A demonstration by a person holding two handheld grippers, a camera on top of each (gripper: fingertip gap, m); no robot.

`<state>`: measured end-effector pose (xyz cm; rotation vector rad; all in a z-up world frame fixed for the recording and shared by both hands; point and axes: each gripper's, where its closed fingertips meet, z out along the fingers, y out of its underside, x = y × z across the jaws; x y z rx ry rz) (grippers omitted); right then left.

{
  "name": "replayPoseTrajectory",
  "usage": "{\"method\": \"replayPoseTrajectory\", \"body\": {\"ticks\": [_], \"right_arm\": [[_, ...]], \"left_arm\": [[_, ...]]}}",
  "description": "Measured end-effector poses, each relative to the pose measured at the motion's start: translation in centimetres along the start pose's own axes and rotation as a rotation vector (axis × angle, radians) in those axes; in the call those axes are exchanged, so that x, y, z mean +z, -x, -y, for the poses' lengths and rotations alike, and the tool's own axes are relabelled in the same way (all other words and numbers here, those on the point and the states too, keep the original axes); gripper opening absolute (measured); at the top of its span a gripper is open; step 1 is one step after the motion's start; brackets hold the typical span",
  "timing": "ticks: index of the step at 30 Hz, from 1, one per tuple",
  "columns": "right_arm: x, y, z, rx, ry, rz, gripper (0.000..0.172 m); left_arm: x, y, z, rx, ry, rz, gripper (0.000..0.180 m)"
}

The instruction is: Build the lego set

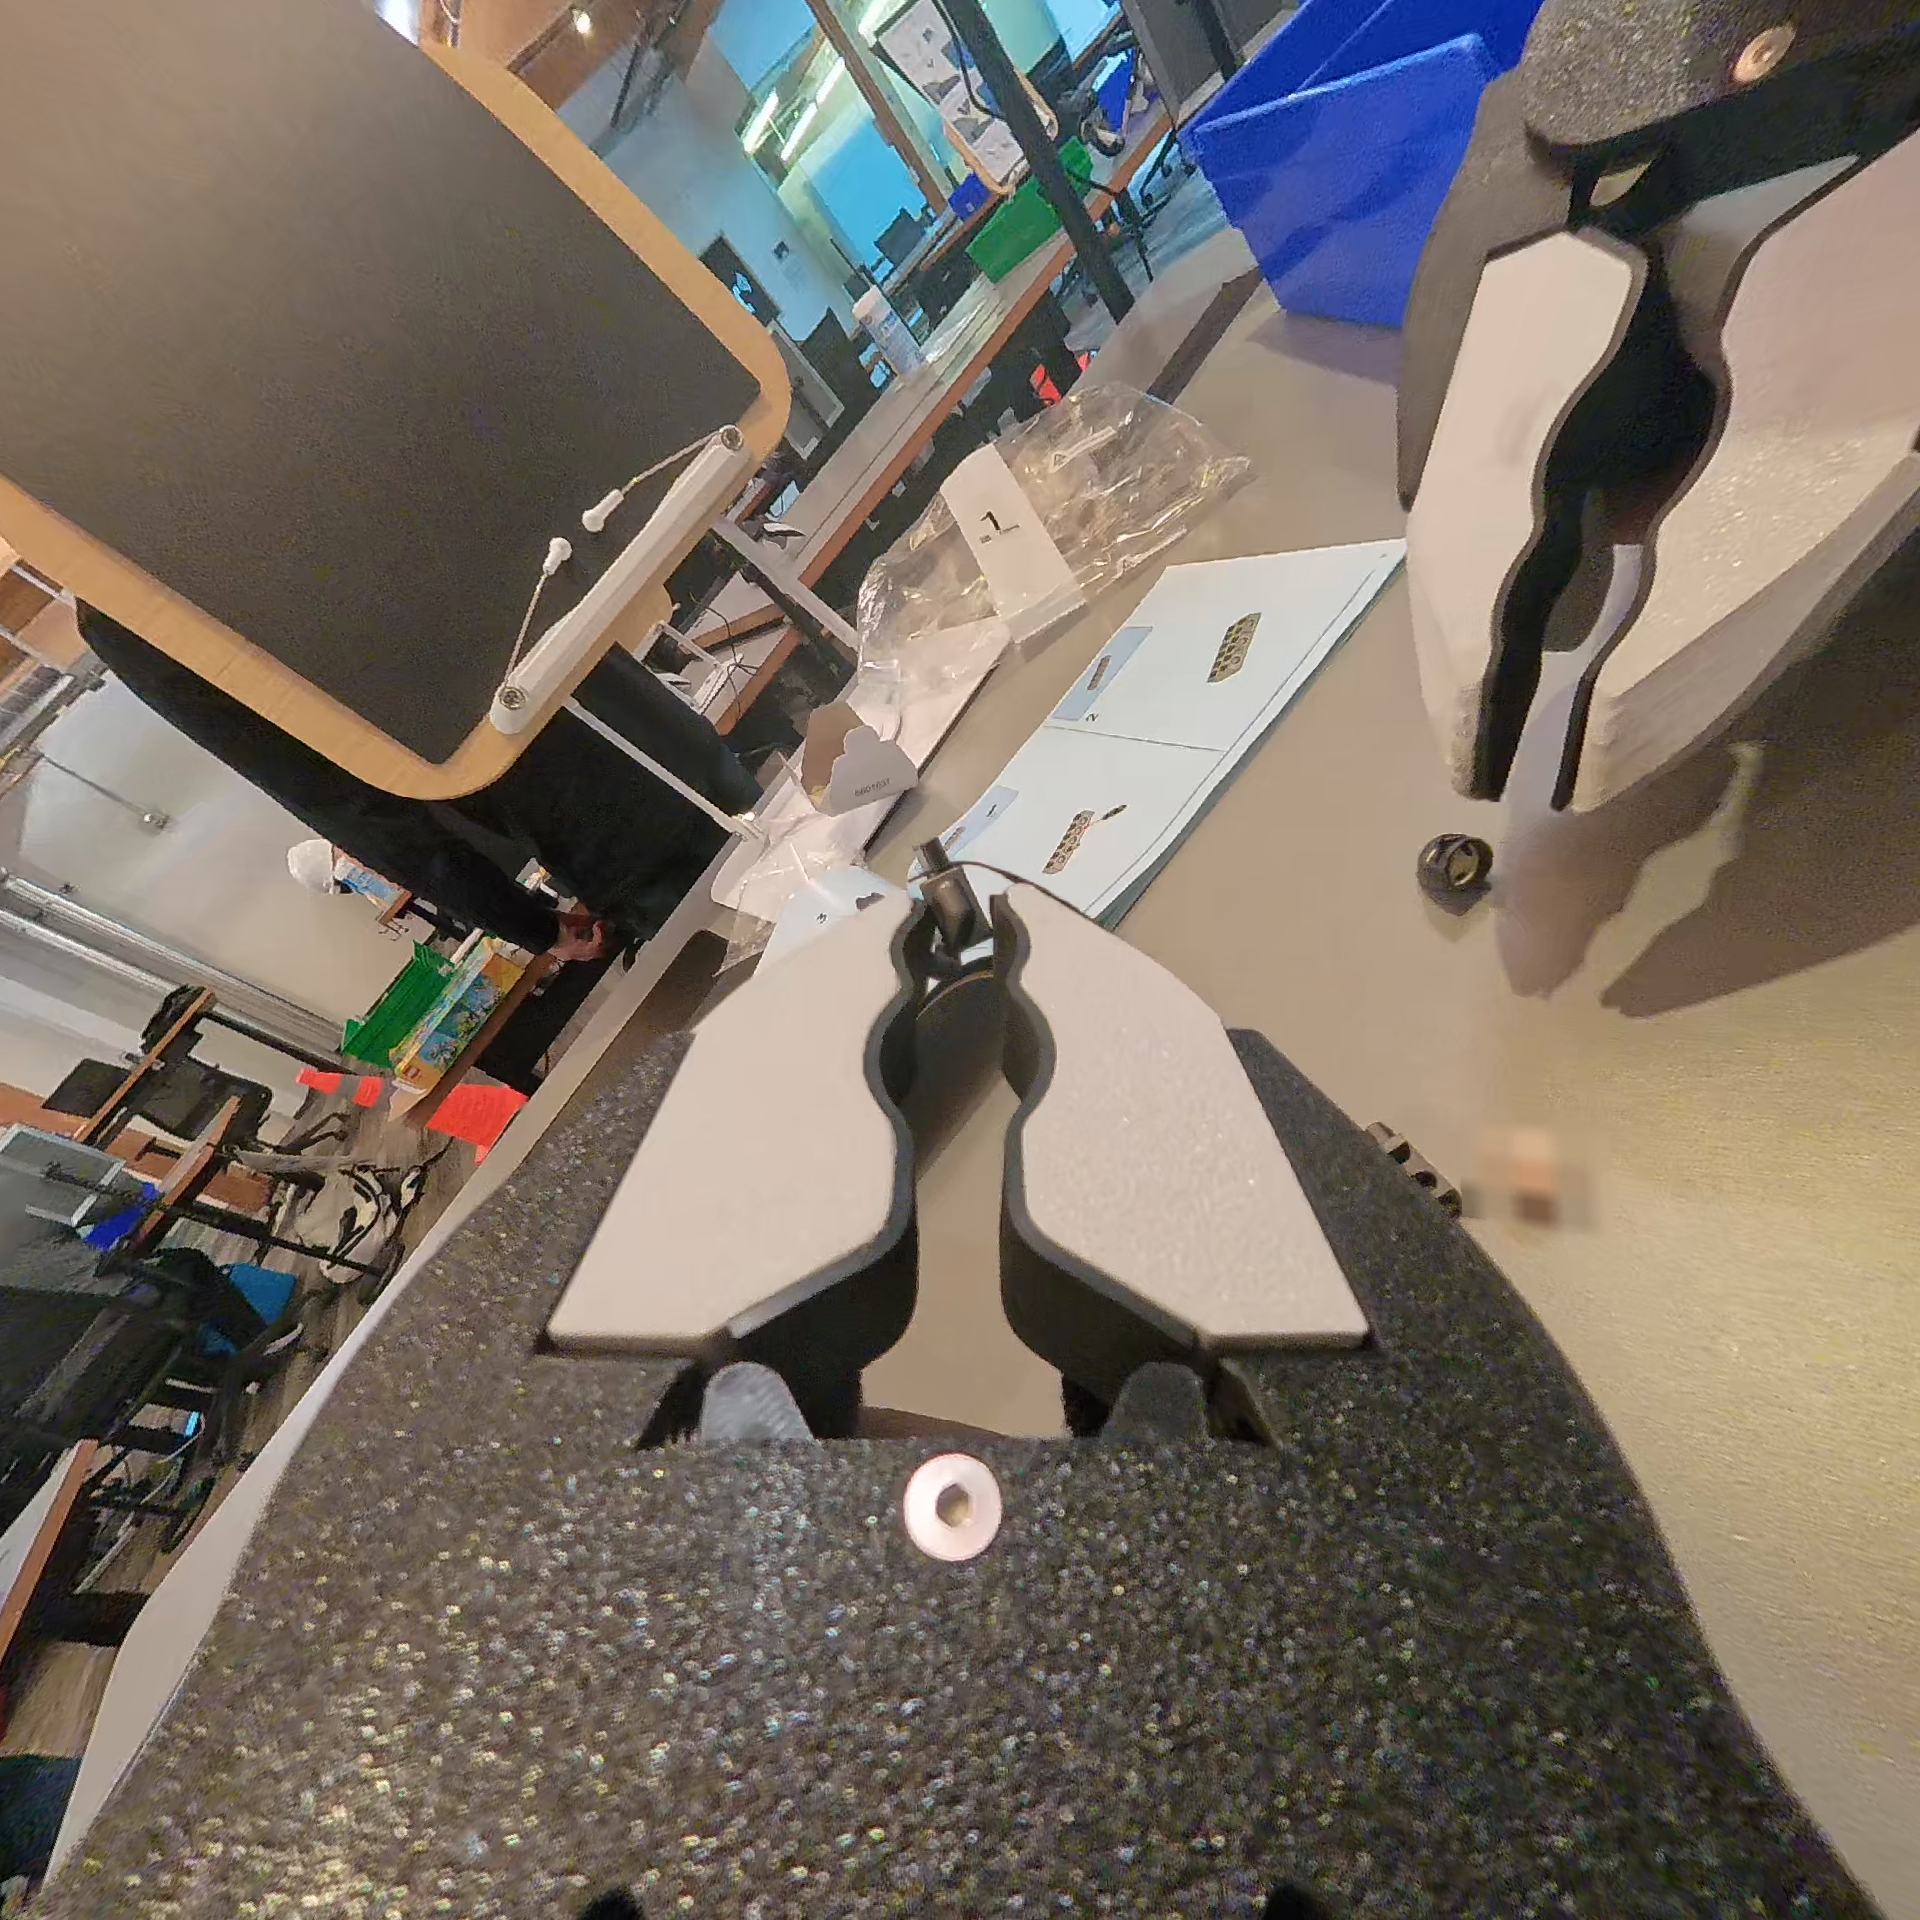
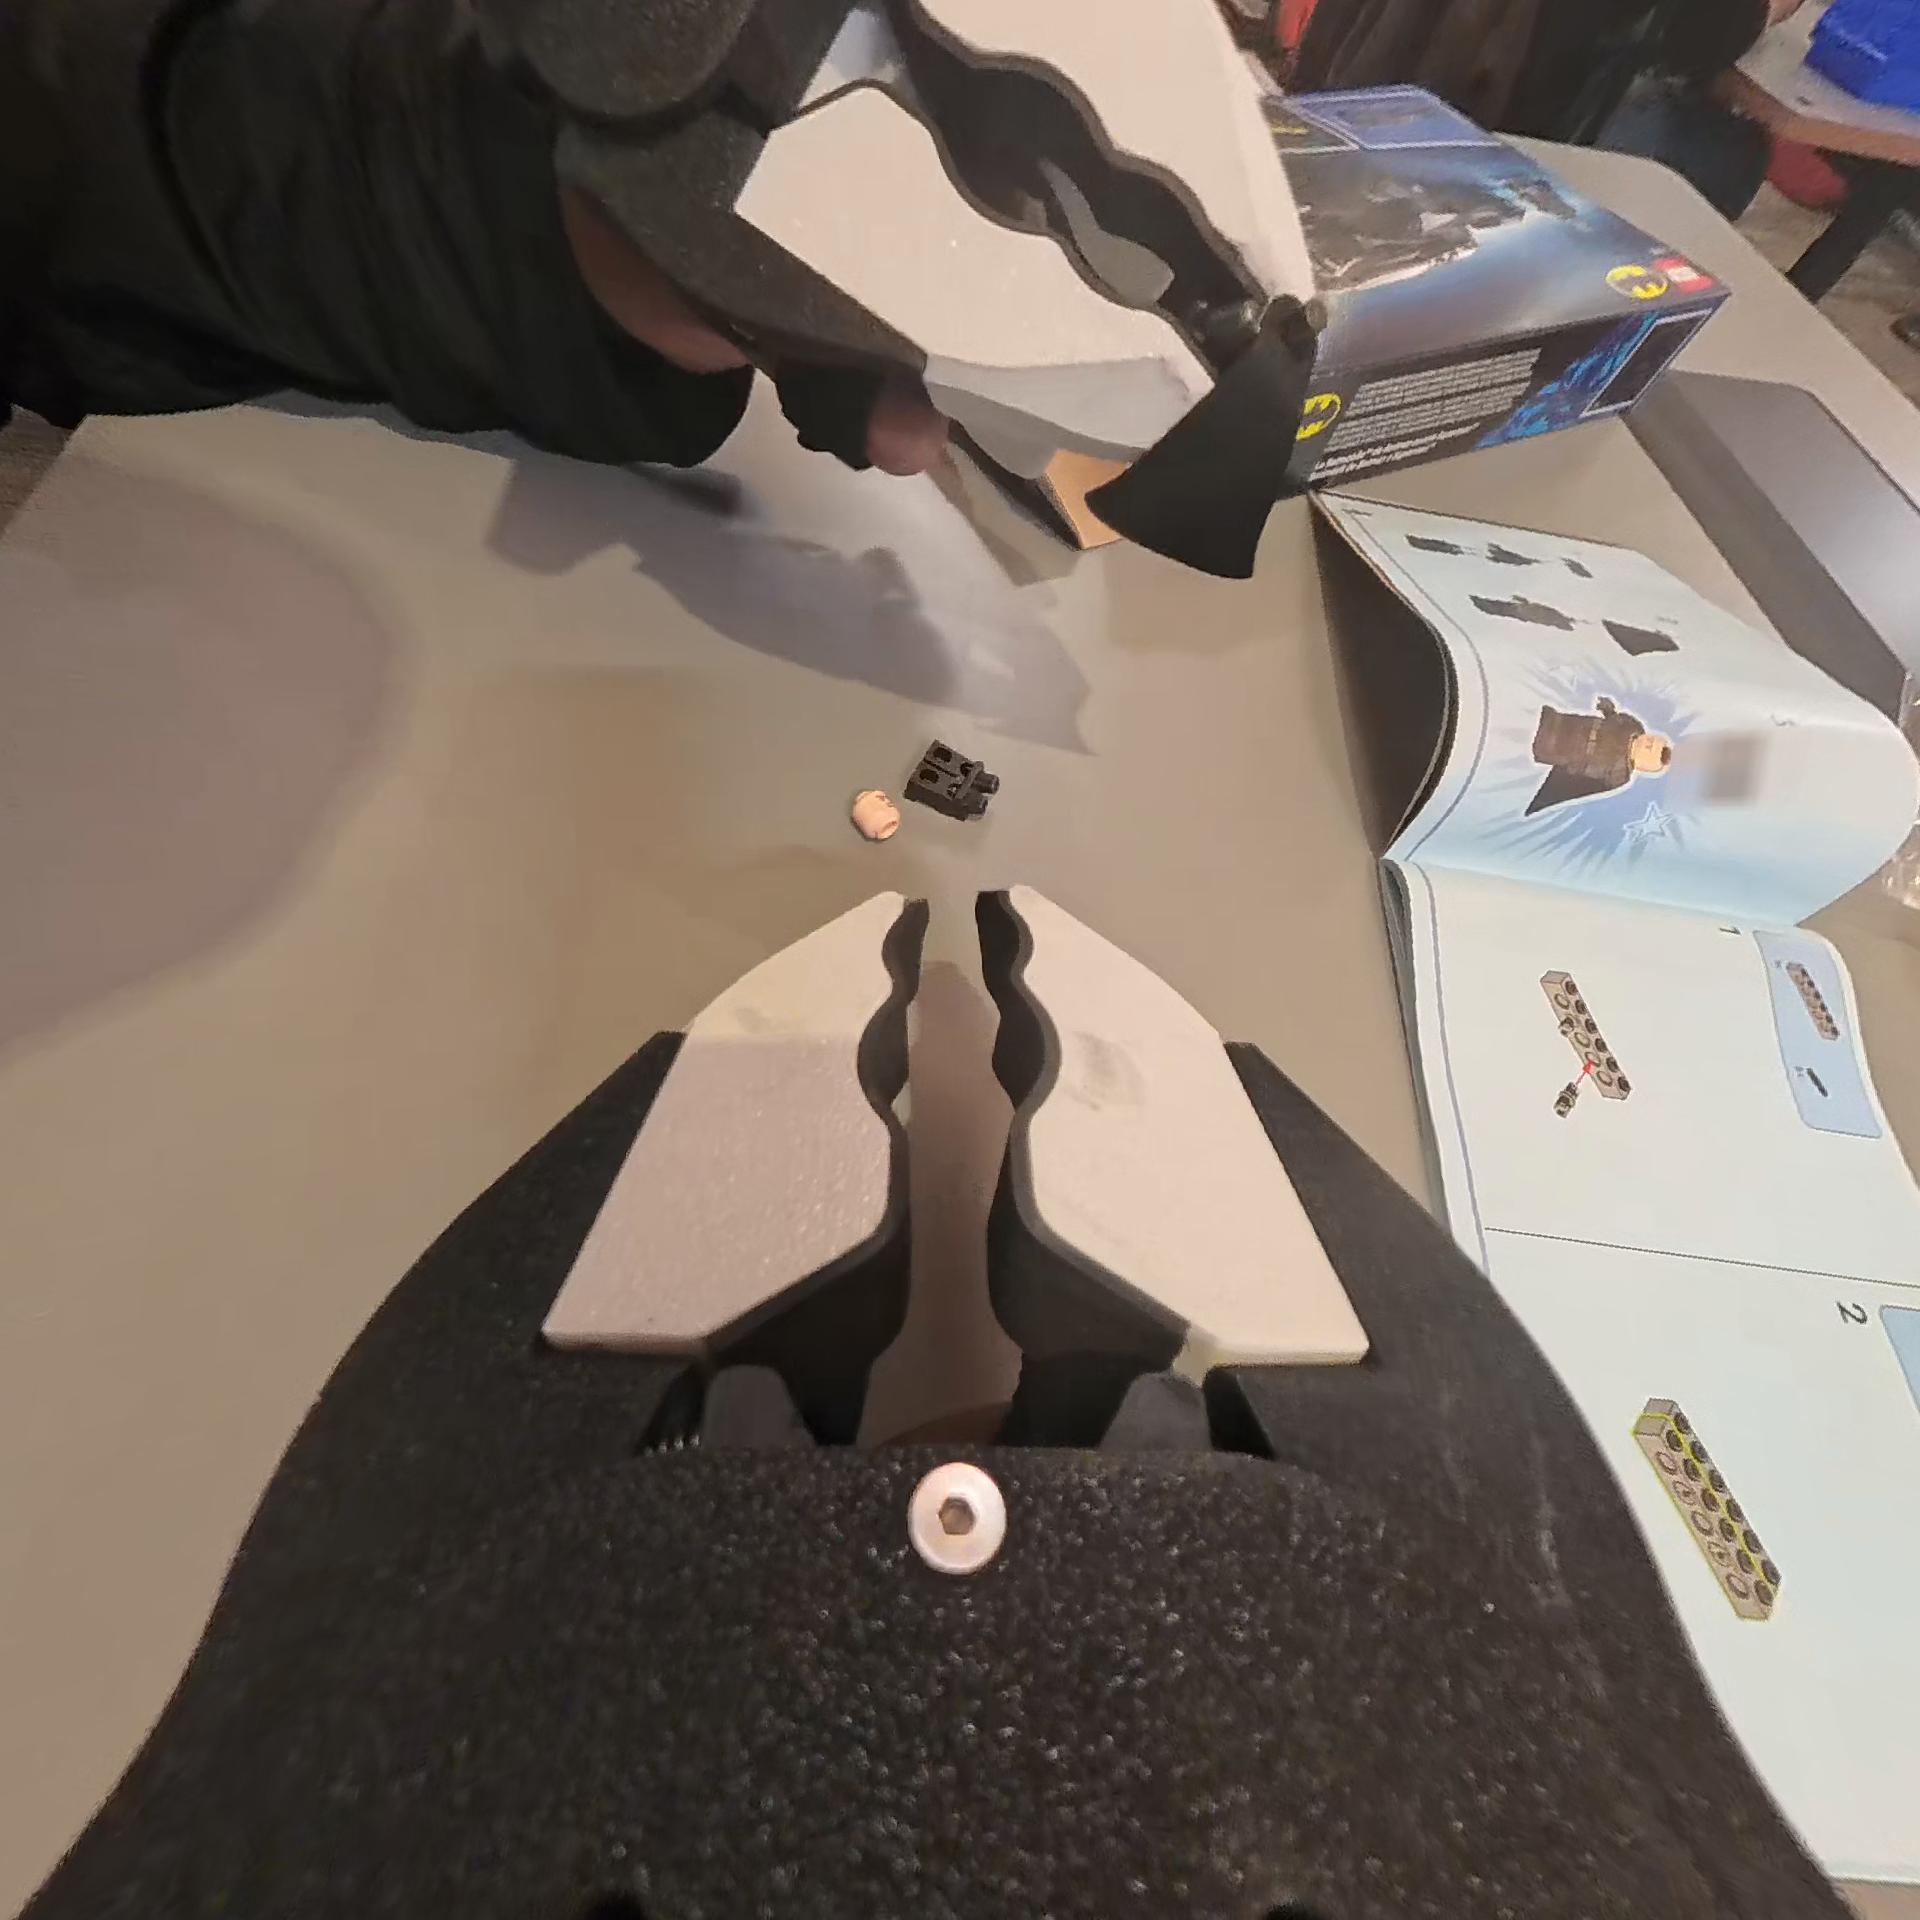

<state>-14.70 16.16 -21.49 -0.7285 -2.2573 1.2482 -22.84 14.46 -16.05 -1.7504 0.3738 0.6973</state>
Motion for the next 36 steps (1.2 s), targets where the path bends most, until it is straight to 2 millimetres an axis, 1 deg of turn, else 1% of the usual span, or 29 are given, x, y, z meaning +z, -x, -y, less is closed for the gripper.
{"method": "replayPoseTrajectory", "body": {"ticks": [7,12,19,22,25,29,36], "right_arm": [[1.1,0.3,-1.1,-0.011,0.103,0.014,0.017],[2.4,1.3,-0.7,-0.013,0.122,0.069,0.018],[4.1,1.3,-1.0,-0.040,0.204,0.027,0.020],[4.6,1.7,-0.8,-0.047,0.213,0.025,0.020],[5.0,1.7,-1.4,-0.051,0.269,0.012,0.020],[5.3,1.6,-1.7,-0.028,0.295,0.019,0.020],[4.9,1.3,-1.4,0.025,0.257,0.027,0.020]], "left_arm": [[-0.1,-0.1,-0.1,0.006,0.006,-0.023,0.011],[-0.4,0.2,0.2,0.013,0.007,-0.013,0.011],[-0.8,0.6,0.7,0.019,0.003,0.001,0.011],[-0.9,0.7,1.0,0.018,-0.003,0.004,0.011],[-0.9,0.6,1.1,0.020,-0.004,0.003,0.011],[-0.9,0.5,1.1,0.019,-0.002,0.003,0.011],[-0.8,0.7,0.9,0.002,0.003,0.013,0.011]]}}
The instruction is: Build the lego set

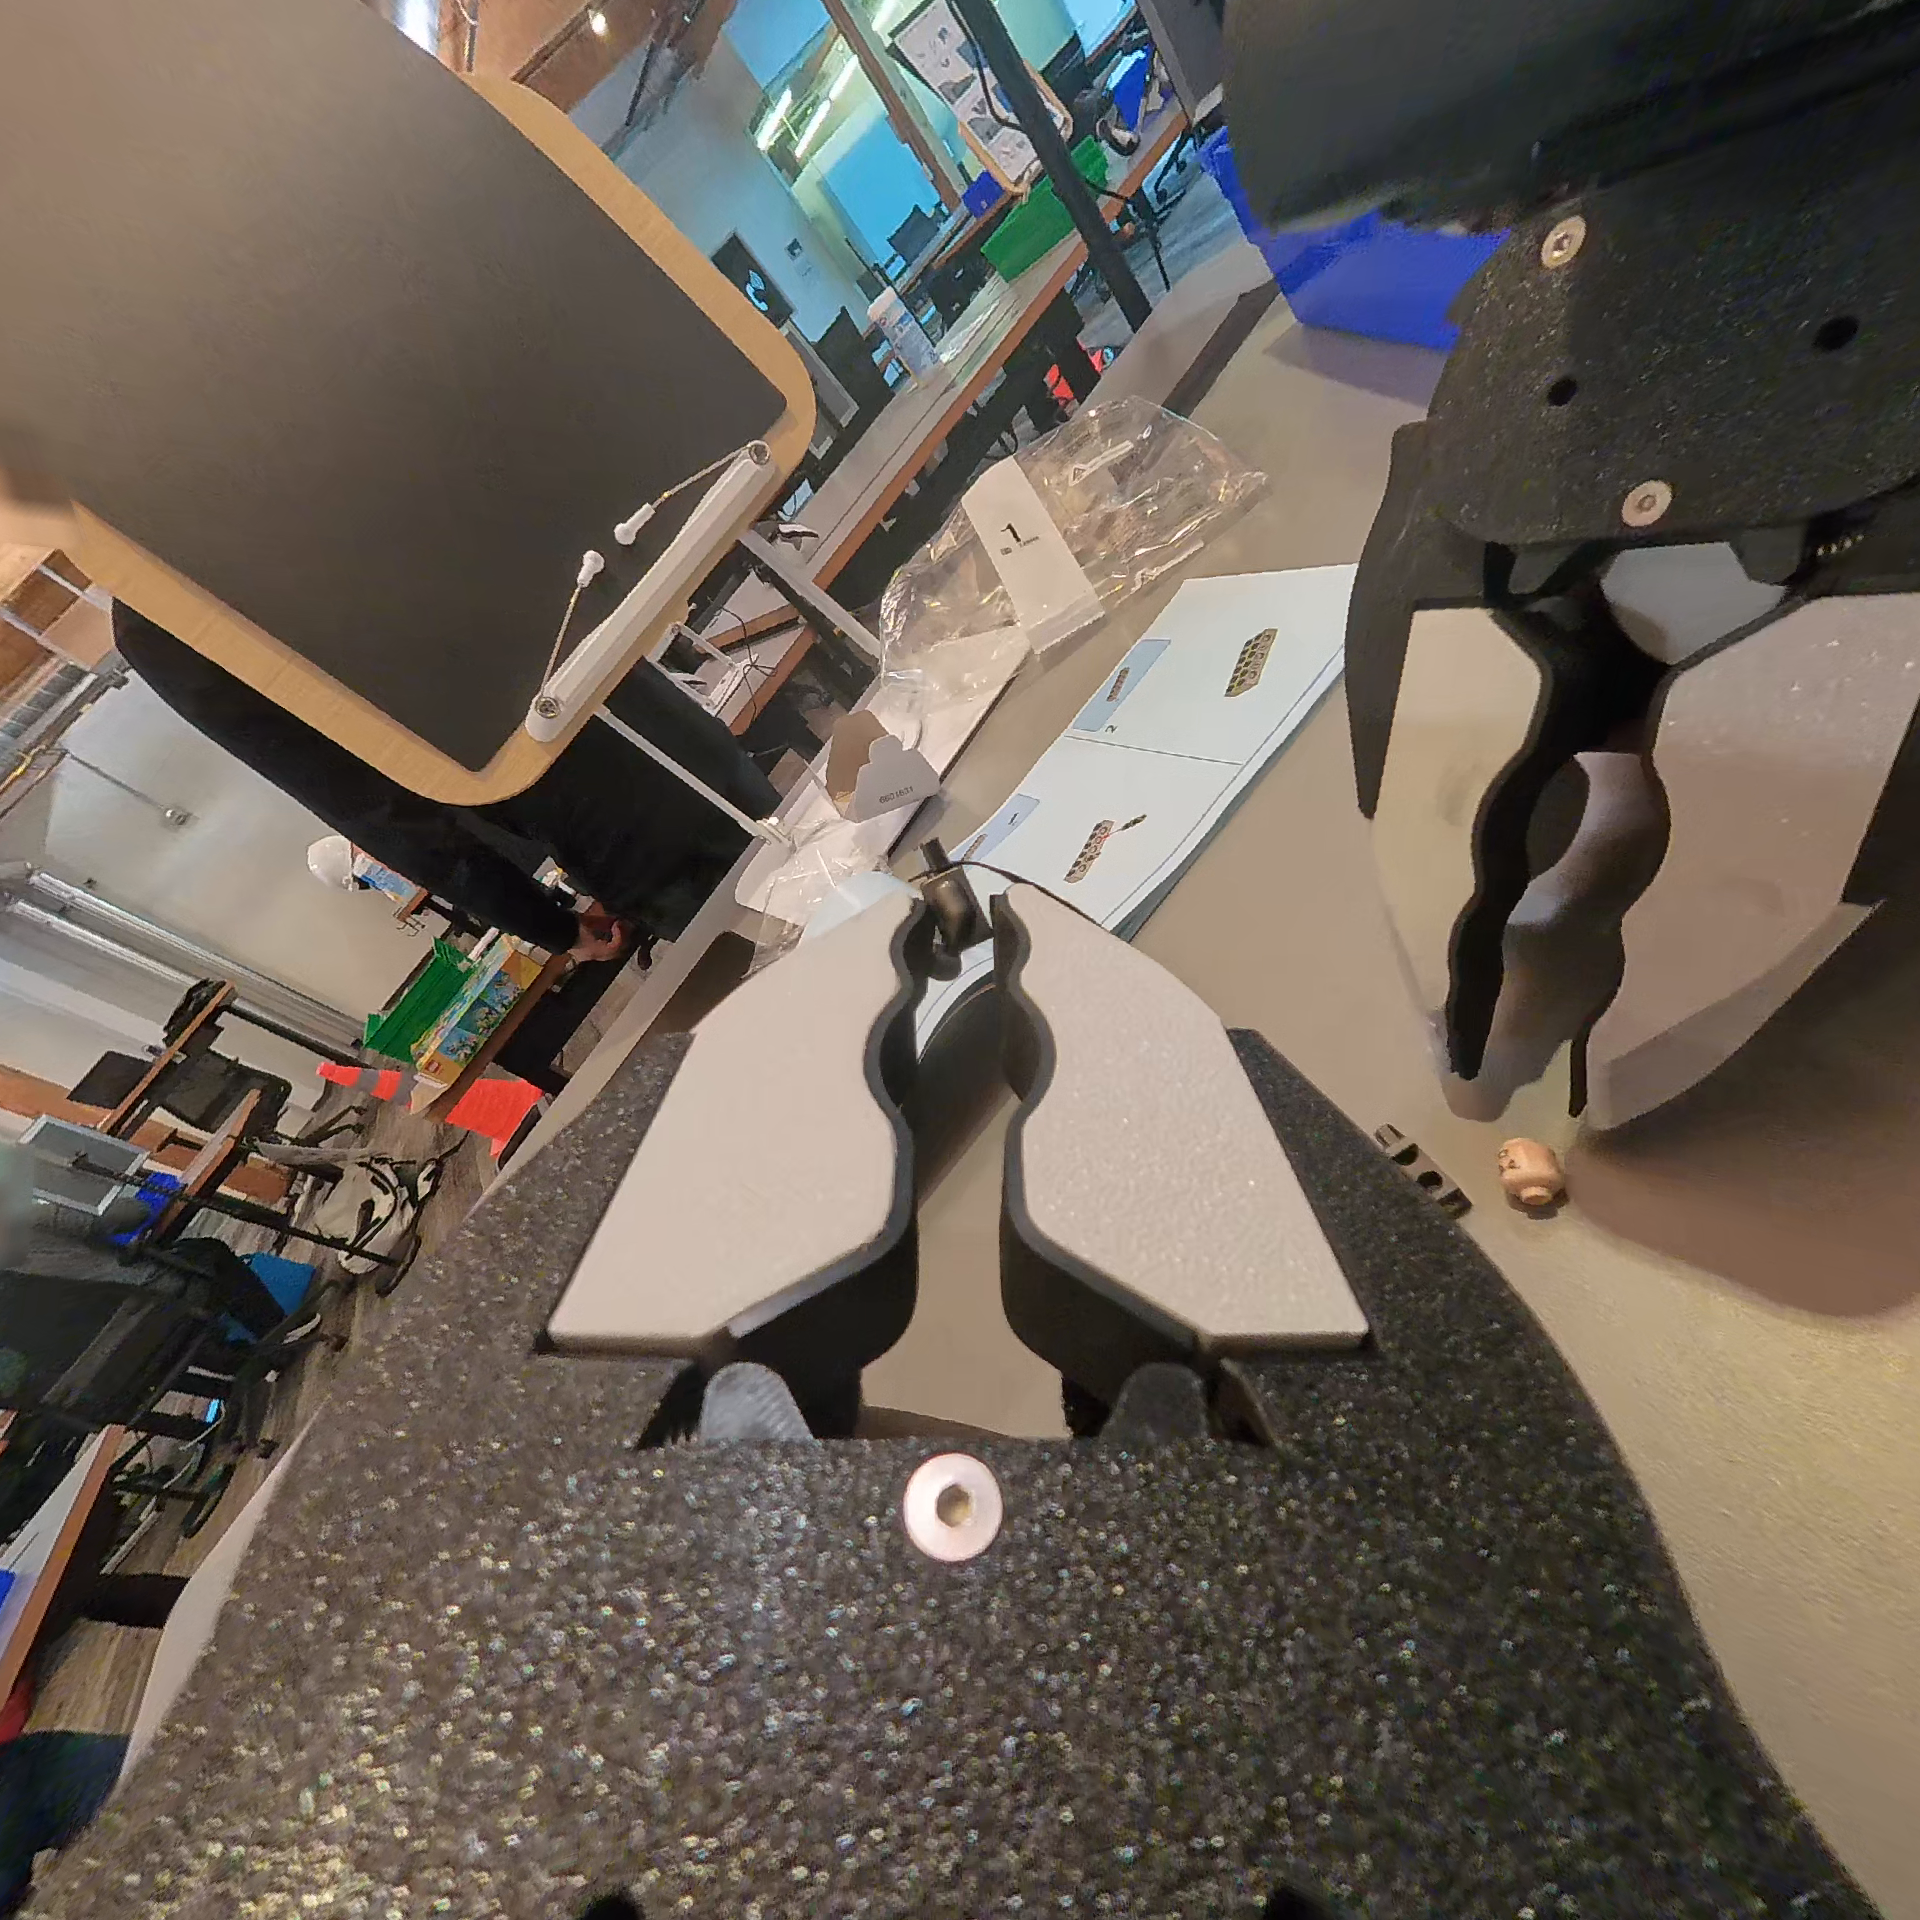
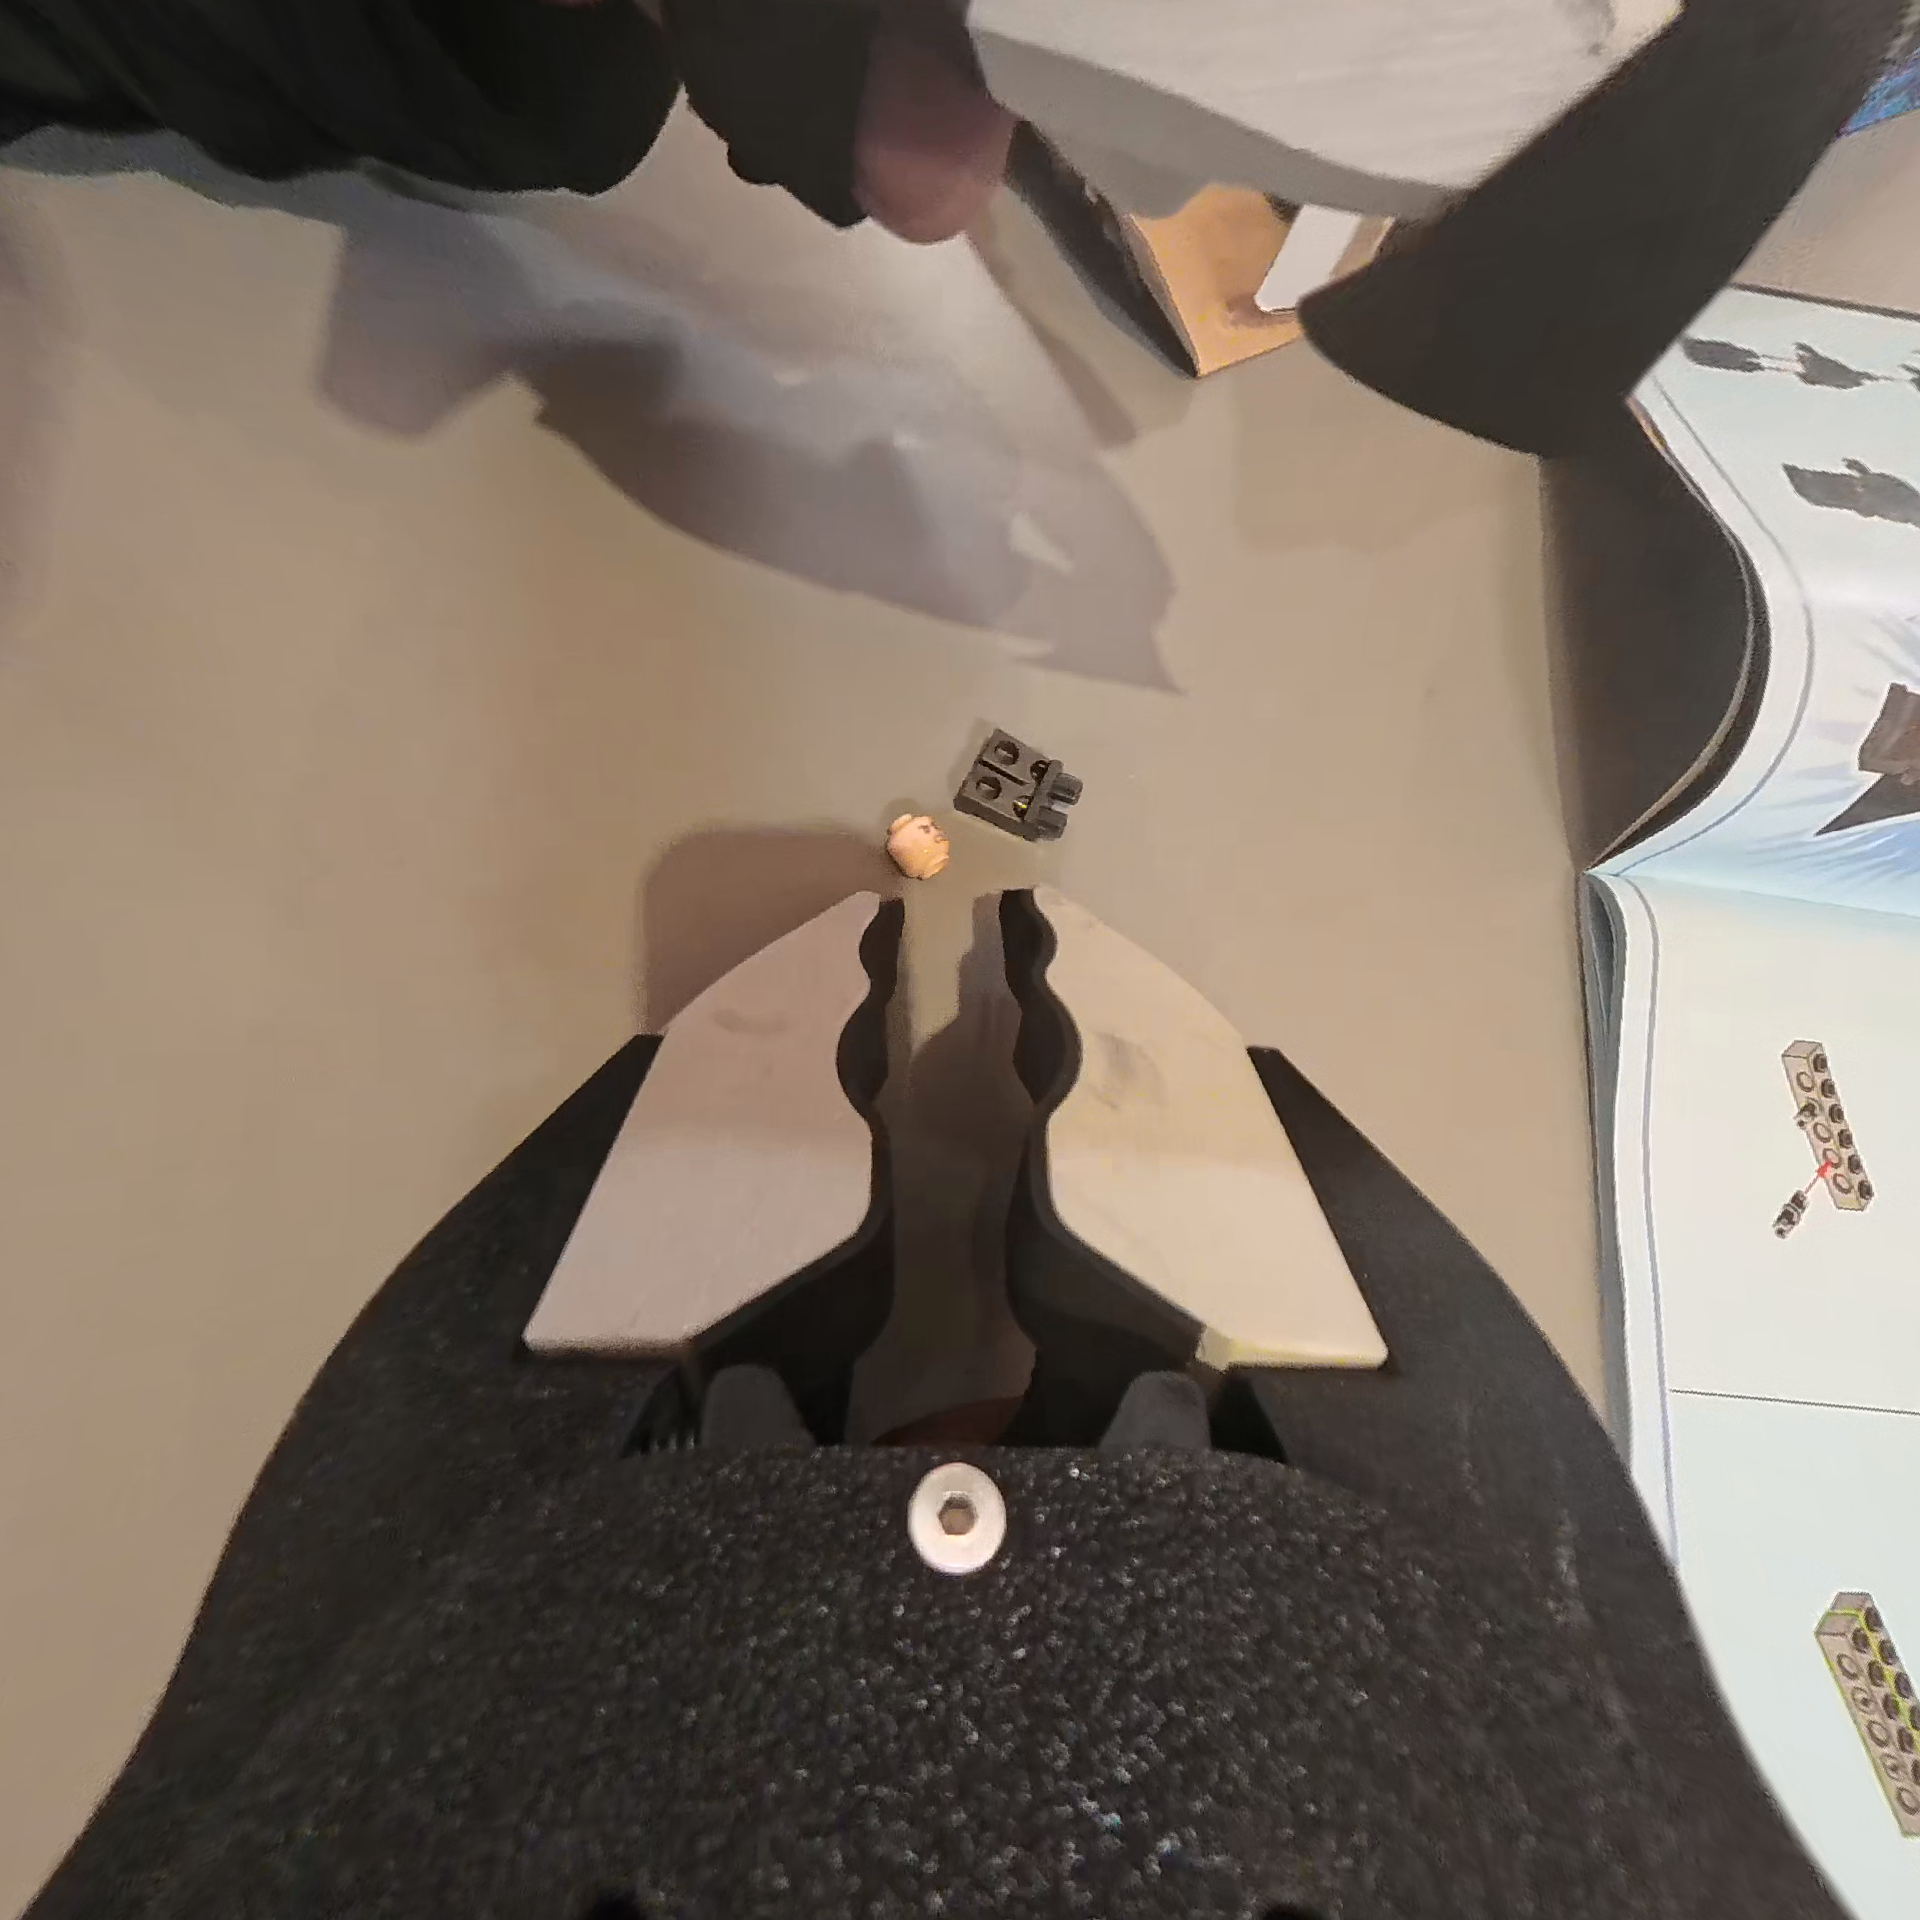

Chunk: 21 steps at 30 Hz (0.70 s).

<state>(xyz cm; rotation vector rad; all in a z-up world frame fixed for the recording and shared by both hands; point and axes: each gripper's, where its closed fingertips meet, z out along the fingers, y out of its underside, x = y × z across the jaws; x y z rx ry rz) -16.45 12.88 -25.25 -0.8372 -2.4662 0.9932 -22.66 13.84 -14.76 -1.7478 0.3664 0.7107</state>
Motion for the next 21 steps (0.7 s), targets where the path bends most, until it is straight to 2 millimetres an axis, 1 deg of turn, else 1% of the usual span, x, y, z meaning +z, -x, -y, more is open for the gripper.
{"method": "replayPoseTrajectory", "body": {"ticks": [5,11,16,21], "right_arm": [[0.0,-0.1,-0.1,0.023,0.000,0.006,0.020],[0.0,0.1,-0.1,0.029,0.000,0.039,0.020],[-0.3,0.1,0.2,0.078,-0.026,0.094,0.020],[-0.5,-0.1,0.4,0.125,-0.053,0.127,0.021]], "left_arm": [[0.3,-0.2,-0.3,-0.013,0.003,-0.003,0.011],[0.7,-0.4,-1.0,-0.025,0.014,-0.015,0.011],[0.8,-0.4,-1.5,-0.034,0.023,-0.025,0.011],[0.8,-0.3,-1.4,-0.036,0.022,-0.025,0.011]]}}
